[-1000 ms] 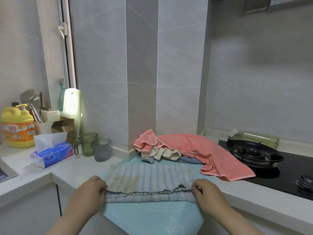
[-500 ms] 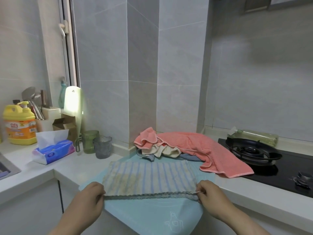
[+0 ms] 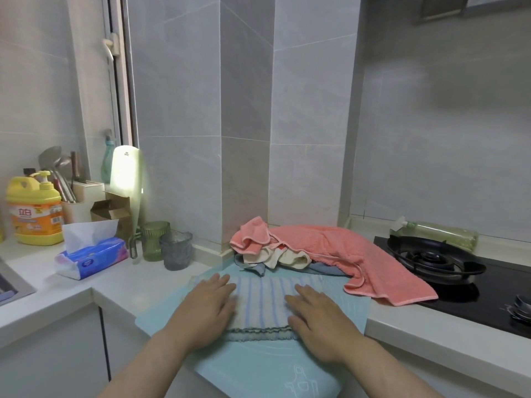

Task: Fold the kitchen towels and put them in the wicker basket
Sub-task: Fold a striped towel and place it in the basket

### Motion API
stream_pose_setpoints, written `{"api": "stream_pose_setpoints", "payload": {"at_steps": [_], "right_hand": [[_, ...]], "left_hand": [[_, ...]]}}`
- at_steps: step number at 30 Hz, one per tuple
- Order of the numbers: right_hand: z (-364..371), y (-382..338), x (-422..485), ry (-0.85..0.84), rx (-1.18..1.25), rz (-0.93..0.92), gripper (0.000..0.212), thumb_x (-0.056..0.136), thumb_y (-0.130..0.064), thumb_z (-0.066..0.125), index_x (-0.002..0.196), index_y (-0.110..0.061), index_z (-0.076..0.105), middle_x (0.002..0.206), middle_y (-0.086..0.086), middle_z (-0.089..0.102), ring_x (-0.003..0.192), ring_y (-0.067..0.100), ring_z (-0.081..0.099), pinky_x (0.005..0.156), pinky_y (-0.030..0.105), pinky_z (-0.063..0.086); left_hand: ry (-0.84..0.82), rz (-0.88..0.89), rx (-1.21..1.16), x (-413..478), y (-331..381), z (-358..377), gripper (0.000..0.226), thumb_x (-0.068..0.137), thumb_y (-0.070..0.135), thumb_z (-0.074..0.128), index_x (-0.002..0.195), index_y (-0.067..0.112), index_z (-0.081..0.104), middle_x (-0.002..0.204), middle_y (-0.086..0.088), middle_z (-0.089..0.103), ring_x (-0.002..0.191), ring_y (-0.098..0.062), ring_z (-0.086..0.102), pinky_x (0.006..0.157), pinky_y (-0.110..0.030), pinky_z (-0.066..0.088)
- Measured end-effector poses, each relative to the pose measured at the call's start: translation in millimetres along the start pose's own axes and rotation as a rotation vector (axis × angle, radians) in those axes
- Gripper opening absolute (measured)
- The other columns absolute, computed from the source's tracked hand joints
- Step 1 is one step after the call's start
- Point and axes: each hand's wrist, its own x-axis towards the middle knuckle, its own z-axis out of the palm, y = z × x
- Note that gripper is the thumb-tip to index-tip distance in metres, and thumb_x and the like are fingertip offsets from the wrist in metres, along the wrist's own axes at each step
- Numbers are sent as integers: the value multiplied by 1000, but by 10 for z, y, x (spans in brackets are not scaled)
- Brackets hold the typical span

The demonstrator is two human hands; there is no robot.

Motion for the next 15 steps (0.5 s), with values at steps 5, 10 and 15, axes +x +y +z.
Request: {"api": "stream_pose_setpoints", "payload": {"at_steps": [5,10,15], "right_hand": [[163,109,-5,-136,5,2,106,57,-76,-18,155,-39,2,164,-8,-7,150,11,-9,119,31,-10],[111,107,50,-218,147,71,89,79,-76,-2,155,-34,20,161,-13,2,150,10,-2,121,30,-3],[-86,265,319,153,335,612,22,85,-34,50,79,-14,53,95,6,62,94,27,60,76,32,47]], "left_hand": [[-297,-53,66,48,-24,237,84,85,79,14,156,34,5,164,6,-5,151,-13,-7,122,-38,-5],[-324,-40,78,50,-58,274,119,49,90,-7,155,37,-1,163,5,-9,150,-15,-10,122,-40,-5],[-305,-53,121,81,-73,335,99,71,89,6,155,37,0,164,4,-8,151,-16,-8,122,-40,-4]]}}
